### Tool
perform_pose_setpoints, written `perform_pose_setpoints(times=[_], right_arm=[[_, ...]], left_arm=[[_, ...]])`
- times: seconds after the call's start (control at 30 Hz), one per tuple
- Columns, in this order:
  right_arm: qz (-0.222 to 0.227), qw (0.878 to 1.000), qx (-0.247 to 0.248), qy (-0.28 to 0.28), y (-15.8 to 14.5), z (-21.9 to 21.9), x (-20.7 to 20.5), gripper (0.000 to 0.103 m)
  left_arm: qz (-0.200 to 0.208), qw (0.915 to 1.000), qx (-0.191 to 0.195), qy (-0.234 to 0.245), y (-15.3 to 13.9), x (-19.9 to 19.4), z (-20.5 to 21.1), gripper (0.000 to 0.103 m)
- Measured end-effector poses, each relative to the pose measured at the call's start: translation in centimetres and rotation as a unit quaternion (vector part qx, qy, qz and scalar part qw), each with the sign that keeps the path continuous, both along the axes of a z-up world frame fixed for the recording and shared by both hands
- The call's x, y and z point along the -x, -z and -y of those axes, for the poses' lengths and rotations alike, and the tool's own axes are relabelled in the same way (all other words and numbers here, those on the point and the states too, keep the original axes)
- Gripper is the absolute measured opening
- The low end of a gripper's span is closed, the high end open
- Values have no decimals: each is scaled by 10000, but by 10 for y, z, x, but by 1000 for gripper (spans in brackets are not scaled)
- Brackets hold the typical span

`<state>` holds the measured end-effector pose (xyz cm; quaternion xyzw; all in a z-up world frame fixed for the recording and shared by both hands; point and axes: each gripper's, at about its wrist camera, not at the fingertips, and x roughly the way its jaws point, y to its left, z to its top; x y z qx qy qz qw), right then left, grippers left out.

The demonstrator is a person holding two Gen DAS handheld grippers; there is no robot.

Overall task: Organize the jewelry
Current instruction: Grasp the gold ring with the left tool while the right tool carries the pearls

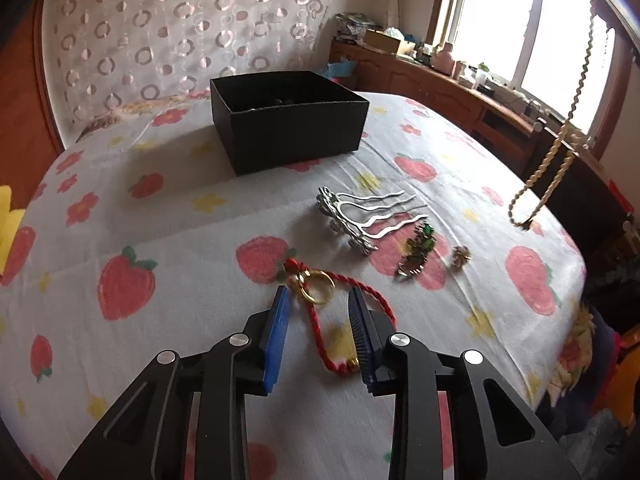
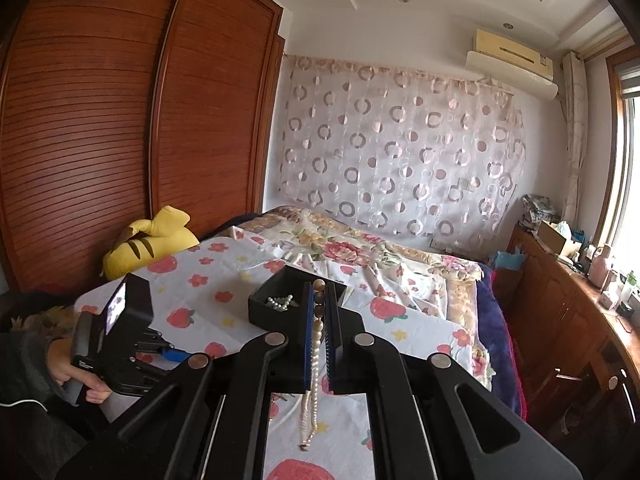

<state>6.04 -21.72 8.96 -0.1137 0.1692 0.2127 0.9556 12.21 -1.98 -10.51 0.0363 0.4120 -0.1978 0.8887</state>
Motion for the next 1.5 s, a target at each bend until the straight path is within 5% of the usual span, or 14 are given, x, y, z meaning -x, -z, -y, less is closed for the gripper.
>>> perform_pose_setpoints(times=[0.3, 0.5, 0.57, 0.77, 1.17, 1.5], right_arm=[[-69, 10000, -29, -18, -2, 1, -3, 6], [-163, 9998, -80, -6, 4, 5, -3, 6], [-178, 9998, -94, -5, 6, 7, -4, 6], [-212, 9997, -105, -13, 10, 8, -5, 6], [-145, 9998, -83, -58, 15, -2, -19, 6], [183, 9998, 23, -126, -14, -35, -73, 6]], left_arm=[[-3, 10000, -79, -10, -1, -7, 2, 24], [30, 9994, -345, 43, -2, -15, 13, 32], [51, 9992, -377, 121, -2, -13, 15, 23], [162, 9994, -288, 120, -7, -3, 12, 22], [708, 9974, 43, -115, -54, 2, -11, 22], [1028, 9944, 81, -216, -83, -22, -14, 22]])
